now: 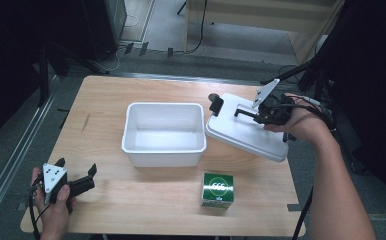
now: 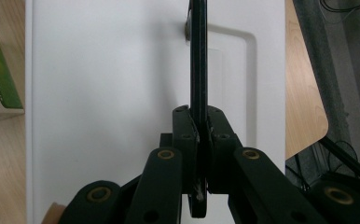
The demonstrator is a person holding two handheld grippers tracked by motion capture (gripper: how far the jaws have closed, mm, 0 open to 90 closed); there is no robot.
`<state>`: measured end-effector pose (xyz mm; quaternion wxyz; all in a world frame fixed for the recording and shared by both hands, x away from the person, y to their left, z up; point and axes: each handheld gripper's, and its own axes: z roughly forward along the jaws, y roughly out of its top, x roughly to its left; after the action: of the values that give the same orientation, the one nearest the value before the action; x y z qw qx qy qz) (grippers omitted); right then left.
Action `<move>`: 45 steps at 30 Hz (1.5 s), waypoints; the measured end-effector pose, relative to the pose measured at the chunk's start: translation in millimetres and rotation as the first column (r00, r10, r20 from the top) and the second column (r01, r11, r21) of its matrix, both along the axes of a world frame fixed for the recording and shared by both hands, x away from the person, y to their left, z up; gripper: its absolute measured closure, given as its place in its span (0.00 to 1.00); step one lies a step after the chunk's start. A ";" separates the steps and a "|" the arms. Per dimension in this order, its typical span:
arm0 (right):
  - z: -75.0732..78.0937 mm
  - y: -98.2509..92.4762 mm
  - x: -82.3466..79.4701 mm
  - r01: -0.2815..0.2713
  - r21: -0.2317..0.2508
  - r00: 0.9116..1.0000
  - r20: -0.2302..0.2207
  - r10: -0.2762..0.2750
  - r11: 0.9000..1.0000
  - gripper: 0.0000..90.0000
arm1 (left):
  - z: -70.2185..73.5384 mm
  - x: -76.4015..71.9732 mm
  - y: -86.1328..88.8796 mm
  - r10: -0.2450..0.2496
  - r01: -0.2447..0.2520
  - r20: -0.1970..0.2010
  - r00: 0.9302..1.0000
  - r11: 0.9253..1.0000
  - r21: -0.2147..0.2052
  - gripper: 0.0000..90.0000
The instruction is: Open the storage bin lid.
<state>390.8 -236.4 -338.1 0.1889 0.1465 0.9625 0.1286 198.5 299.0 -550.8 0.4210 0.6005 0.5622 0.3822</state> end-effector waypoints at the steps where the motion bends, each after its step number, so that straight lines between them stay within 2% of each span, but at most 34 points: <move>1: -1.6 -0.7 0.4 0.000 0.003 1.000 -0.001 0.000 1.000 0.95 | 0.0 0.0 0.0 -0.001 0.001 0.001 1.000 1.000 0.000 0.00; 13: -16.4 -14.5 -0.2 0.028 0.016 1.000 -0.011 -0.028 0.999 0.95 | 0.0 -0.1 -0.2 -0.001 0.001 0.000 1.000 1.000 0.001 0.00; 24: -34.3 -25.7 -1.9 0.050 0.009 0.999 -0.022 -0.050 0.999 0.95 | -0.1 0.0 -0.8 0.003 -0.003 0.003 1.000 1.000 0.003 0.00; 33: -56.8 -25.3 -1.7 0.056 -0.008 0.998 -0.037 -0.056 0.998 0.95 | -0.1 -0.1 -0.7 0.004 -0.004 0.005 1.000 1.000 0.005 0.00; 38: -69.3 -26.7 -2.2 0.062 0.010 0.997 -0.045 -0.061 0.998 0.95 | -0.2 0.1 -1.0 0.005 -0.006 0.007 1.000 1.000 0.006 0.00; 45: -87.8 -29.3 -1.7 0.075 0.001 0.996 -0.055 -0.075 0.997 0.95 | -0.2 0.0 -1.1 0.007 -0.007 0.008 1.000 1.000 0.007 0.00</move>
<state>389.1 -265.7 -425.9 0.1669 0.1862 0.9609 0.1191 198.5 297.9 -551.1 0.4196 0.5985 0.5613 0.3882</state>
